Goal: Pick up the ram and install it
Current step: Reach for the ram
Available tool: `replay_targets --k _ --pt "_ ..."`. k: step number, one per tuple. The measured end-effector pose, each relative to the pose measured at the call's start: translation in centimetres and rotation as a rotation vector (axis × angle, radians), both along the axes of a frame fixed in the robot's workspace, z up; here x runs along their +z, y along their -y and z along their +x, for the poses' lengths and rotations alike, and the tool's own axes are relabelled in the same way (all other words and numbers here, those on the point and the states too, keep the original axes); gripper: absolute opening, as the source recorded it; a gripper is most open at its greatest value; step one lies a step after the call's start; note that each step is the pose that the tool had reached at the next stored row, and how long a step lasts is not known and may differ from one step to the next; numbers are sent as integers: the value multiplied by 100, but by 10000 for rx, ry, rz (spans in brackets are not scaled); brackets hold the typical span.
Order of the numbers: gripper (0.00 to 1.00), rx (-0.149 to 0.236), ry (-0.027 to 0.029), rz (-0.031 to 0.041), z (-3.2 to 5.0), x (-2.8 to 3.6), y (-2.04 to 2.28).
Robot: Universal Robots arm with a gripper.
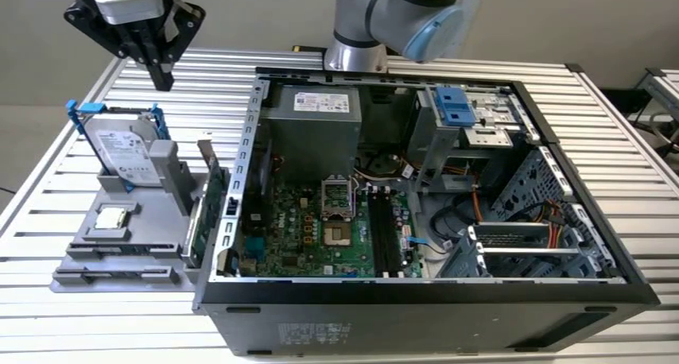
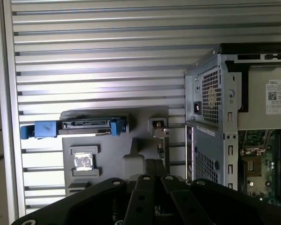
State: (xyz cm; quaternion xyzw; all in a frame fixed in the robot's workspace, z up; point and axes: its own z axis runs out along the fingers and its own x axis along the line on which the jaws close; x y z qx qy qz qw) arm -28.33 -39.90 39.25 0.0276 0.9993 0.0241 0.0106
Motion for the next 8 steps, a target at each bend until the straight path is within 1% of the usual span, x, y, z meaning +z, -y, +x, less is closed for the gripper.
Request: replay_targets --k 8 --pt "0 1 0 0 -49 -2 0"
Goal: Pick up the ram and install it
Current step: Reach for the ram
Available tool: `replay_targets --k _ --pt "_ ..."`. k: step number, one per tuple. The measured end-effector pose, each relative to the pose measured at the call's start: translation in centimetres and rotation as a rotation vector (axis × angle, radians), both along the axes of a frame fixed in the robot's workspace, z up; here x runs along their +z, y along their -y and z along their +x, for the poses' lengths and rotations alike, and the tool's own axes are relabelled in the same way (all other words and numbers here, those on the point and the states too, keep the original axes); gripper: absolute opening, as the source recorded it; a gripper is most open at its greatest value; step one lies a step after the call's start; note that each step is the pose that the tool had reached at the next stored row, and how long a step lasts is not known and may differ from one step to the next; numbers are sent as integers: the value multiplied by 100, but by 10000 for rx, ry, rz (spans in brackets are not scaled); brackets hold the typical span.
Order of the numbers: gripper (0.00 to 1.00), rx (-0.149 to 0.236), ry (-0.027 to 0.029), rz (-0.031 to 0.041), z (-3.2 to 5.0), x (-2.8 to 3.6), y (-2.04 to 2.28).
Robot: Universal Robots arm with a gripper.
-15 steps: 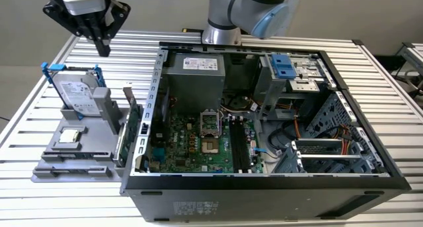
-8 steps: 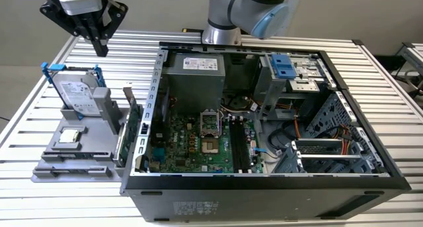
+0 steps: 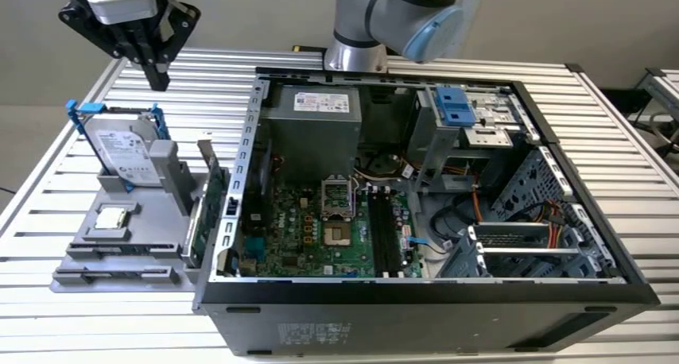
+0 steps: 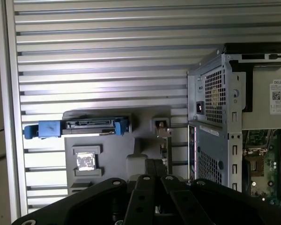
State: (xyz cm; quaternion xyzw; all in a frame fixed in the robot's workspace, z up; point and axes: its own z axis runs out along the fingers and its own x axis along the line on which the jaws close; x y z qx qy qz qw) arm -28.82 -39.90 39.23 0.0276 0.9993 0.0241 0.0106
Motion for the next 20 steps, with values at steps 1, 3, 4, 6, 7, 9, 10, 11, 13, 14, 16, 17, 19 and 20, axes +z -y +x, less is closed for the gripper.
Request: replay_targets --k 1,3,4,6,7,9,10,11,13,14,16,17,19,20 --pt "0 0 0 0 -8 0 0" --pt "0 1 0 0 -28 0 0" --pt "0 0 -1 0 -40 0 0" --pt "0 0 0 0 -67 0 0" --pt "0 0 0 0 -85 -1 0" --pt "0 1 0 0 -128 -1 0" --pt "0 0 0 0 -152 -1 0" --pt "0 0 0 0 -176 -1 0" --pt "0 4 0 -1 -225 -1 0" --pt "0 12 -1 -1 -248 -1 0" --pt "0 46 0 0 -301 -2 0" --pt "0 66 0 0 -327 -2 0" --pt "0 111 0 0 -376 -2 0" --pt "0 136 -1 0 -401 -2 0"
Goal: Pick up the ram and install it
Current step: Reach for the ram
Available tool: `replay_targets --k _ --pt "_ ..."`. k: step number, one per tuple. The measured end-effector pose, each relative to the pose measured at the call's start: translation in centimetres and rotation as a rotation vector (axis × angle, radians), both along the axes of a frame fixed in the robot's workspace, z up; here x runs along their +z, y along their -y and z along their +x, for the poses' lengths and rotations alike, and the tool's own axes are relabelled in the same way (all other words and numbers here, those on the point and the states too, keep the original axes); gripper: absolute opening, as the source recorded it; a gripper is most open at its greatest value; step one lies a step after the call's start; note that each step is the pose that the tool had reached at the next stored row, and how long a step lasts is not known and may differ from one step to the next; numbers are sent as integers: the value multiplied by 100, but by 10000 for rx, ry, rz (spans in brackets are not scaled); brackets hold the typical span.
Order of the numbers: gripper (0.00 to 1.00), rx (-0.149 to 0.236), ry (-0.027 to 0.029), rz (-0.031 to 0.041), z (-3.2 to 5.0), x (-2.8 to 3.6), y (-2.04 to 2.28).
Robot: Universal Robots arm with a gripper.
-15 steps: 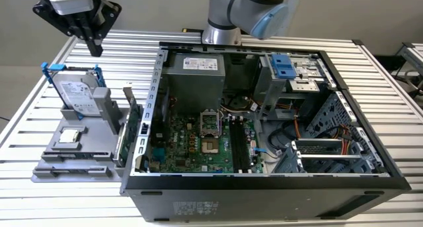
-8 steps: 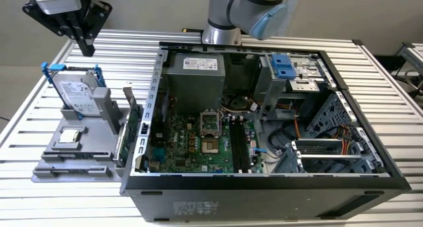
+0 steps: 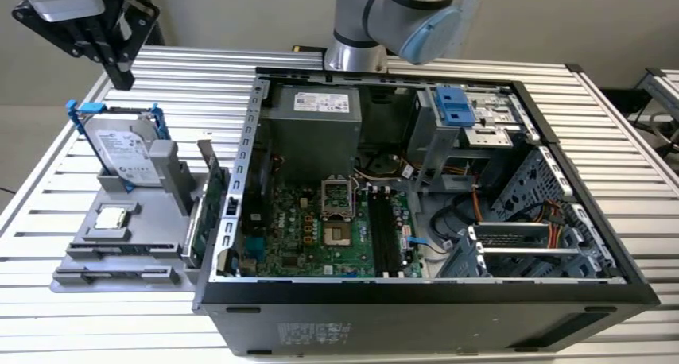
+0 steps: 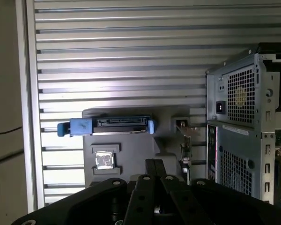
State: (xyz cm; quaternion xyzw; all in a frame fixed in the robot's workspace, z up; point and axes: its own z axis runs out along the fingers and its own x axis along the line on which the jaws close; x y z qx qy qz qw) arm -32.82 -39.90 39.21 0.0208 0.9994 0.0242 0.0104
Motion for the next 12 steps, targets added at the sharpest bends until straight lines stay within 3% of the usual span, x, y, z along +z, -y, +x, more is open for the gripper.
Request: replay_targets --k 12 --pt "0 260 1 0 -280 -1 0"
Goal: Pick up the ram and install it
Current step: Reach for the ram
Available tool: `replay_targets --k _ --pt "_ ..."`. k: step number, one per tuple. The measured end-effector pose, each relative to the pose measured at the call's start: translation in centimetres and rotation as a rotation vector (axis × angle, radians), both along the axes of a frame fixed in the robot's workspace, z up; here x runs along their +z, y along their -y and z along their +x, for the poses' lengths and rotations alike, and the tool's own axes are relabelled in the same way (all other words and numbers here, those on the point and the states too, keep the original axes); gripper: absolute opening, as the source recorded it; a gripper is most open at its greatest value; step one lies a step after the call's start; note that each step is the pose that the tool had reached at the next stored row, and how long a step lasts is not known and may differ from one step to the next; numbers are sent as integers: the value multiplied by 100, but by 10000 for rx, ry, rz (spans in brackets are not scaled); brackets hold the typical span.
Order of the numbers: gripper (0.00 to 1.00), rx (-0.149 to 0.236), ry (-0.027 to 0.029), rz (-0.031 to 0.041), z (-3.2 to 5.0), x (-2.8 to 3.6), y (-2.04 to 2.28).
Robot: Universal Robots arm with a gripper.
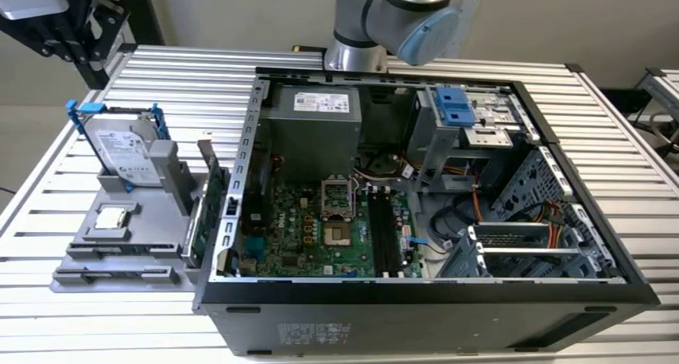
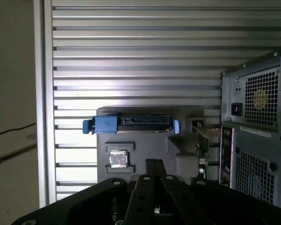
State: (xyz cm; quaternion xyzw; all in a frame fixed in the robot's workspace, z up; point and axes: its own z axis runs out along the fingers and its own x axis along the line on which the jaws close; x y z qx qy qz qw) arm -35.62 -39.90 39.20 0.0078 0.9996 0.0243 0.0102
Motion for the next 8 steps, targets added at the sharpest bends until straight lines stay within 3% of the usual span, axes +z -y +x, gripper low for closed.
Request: replay_targets --k 5,8 --pt "0 8 -1 0 -17 -1 6" --pt "0 9 -1 1 -17 -3 85"
